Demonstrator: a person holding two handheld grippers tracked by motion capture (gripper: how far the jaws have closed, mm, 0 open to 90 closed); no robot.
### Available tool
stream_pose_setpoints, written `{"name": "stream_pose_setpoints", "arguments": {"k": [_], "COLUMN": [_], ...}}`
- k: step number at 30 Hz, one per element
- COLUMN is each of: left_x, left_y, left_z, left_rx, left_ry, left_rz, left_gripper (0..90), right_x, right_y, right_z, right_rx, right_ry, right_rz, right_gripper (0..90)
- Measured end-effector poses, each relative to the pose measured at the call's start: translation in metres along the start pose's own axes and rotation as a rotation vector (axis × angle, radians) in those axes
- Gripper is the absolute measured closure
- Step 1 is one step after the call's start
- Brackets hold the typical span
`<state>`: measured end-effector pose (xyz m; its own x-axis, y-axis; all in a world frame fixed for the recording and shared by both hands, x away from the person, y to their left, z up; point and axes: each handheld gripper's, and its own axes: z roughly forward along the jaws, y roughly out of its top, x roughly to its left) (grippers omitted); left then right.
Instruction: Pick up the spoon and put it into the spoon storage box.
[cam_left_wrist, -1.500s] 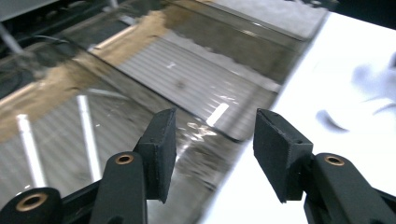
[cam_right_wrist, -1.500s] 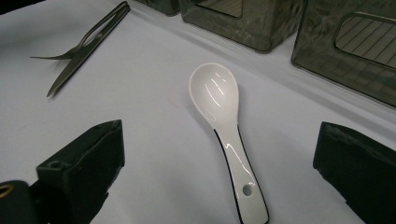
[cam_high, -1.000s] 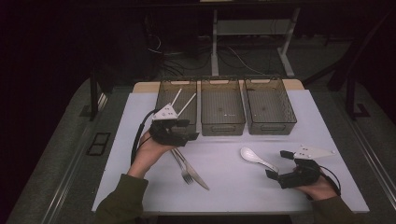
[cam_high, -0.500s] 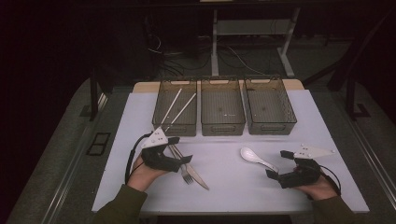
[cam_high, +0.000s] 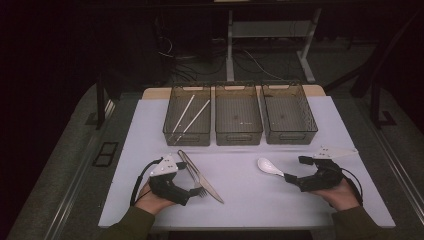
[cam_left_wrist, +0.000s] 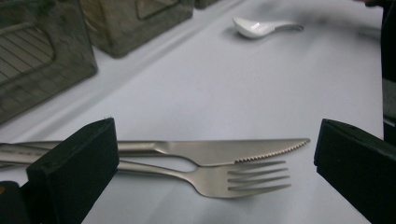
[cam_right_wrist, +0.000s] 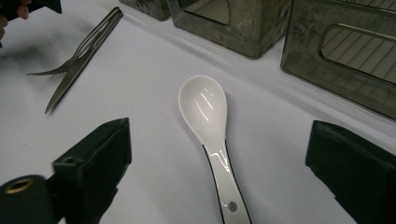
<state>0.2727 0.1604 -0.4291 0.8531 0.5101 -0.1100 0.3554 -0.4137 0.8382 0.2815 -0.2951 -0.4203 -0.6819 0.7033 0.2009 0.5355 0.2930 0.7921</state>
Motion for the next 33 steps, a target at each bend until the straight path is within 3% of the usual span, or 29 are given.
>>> {"name": "stream_pose_setpoints", "arguments": {"k": [5,10,19,26,33], "left_x": [-0.003,-0.002,-0.002,-0.003,-0.003], "left_y": [0.001,0.000,0.001,0.001,0.001], "left_z": [0.002,0.003,0.005,0.004,0.005], "left_rx": [0.011,0.019,0.015,0.008,0.016], "left_ry": [-0.001,-0.005,-0.007,-0.007,-0.009], "left_rz": [0.014,0.010,0.017,0.010,0.010], "left_gripper": [0.0,0.0,0.0,0.0,0.0], "right_x": [-0.005,-0.006,-0.010,-0.009,-0.005], "right_y": [0.008,0.017,0.033,0.037,0.032], "right_z": [0.008,0.016,0.048,0.075,0.081], "right_rx": [0.024,0.030,0.067,0.126,0.177], "right_ry": [-0.001,0.030,0.076,0.107,0.093], "right_rz": [0.015,0.017,0.013,0.002,-0.024], "right_gripper": [17.5,24.2,31.8,41.1,47.0]}}
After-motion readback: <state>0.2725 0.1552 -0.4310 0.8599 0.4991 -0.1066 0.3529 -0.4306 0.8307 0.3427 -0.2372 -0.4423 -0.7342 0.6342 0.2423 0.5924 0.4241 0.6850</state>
